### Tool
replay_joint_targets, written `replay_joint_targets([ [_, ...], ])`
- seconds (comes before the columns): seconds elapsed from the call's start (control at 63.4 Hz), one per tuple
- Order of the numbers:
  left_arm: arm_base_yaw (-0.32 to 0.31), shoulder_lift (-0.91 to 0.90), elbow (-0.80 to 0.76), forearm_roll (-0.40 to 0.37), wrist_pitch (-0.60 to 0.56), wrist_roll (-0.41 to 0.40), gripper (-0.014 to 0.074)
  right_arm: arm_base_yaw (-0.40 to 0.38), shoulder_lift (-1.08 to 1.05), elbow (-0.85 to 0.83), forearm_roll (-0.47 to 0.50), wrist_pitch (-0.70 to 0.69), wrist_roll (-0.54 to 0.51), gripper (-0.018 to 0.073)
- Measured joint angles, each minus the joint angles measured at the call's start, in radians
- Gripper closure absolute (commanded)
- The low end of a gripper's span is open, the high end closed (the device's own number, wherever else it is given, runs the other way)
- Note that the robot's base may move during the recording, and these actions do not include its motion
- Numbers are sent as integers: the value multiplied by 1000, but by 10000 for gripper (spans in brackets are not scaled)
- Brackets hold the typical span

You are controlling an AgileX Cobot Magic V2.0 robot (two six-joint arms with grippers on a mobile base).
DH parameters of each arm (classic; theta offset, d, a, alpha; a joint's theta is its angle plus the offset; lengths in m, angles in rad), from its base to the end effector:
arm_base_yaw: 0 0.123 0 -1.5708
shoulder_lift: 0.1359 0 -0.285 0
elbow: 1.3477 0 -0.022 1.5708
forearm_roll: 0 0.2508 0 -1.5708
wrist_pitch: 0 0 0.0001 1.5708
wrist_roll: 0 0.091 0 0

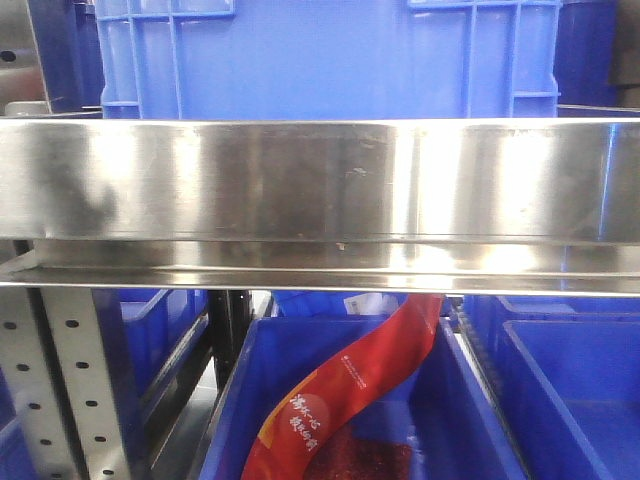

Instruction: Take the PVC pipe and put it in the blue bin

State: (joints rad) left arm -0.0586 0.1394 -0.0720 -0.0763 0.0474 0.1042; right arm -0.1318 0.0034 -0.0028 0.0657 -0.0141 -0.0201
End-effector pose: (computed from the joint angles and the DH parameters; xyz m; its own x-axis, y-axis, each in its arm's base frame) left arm 0.0669 -0.0043 0.2248 -0.0257 0.0295 -0.9992 0.0629 0.9976 0.0279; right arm 0.0558 -0.0075 0.2152 0.1056 0.0320 -0.9939 0.1277 0.9908 0.0454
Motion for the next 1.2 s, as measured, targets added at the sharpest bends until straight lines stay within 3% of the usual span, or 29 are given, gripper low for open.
replay_joint_targets([
  [0.3,0,-133,72,70,7,-104,708,-2,0,3,0,0,0,728],
  [1.198,0,-134,74,86,-20,-104,708,-2,0,3,0,0,0,728],
])
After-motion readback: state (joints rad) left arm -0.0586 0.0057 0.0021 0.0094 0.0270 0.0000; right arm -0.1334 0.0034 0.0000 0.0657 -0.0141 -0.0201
